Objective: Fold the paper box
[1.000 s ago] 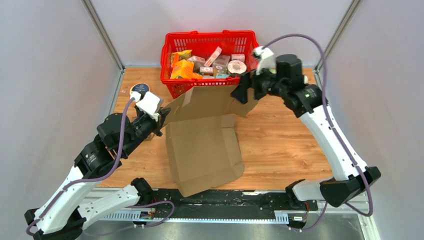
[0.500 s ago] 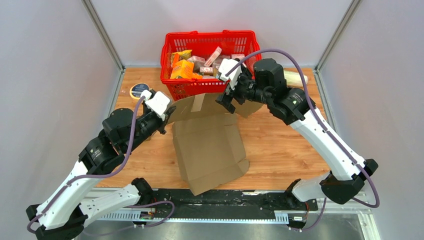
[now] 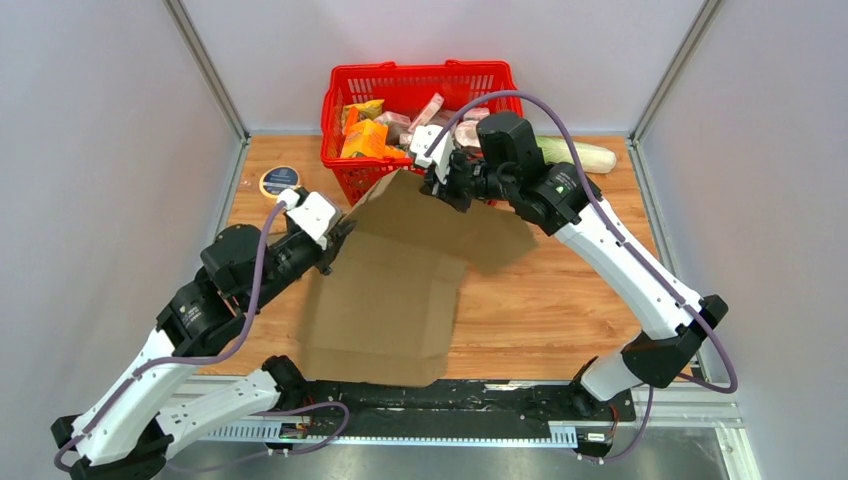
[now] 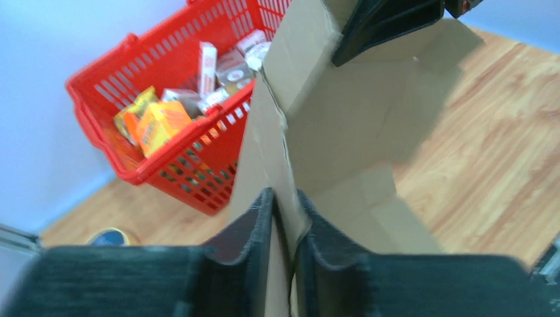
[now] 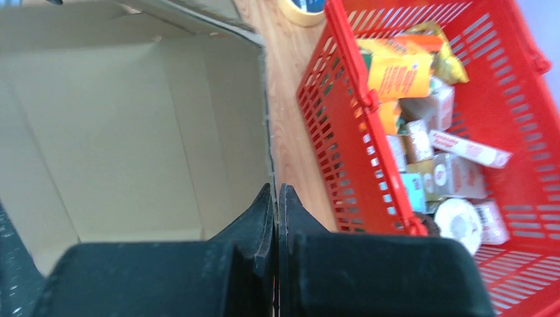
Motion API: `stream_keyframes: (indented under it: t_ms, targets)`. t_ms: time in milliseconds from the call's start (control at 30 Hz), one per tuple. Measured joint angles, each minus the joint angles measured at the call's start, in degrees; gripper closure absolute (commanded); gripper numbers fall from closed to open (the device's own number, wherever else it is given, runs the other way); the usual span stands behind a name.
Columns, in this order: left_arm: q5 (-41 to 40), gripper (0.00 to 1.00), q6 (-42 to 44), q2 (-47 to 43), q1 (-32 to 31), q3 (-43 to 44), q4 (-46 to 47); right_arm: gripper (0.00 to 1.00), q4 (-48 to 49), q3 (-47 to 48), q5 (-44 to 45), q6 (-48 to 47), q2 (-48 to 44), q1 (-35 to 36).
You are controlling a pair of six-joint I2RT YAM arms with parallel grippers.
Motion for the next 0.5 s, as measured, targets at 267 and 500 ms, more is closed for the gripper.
stream_keyframes:
  t_ms: [267, 500]
  targets:
    - [0.1, 0.51, -12.6, -2.1, 0.1, 5.2, -5.4, 1.00, -4.7, 0.1, -1.2, 2.7, -0.2, -0.6]
    - [-0.3, 0.84, -22.9, 6.2, 0.0, 25.8, -6.7, 1.00, -6.3, 0.1, -1.2, 4.3, -0.2, -0.7]
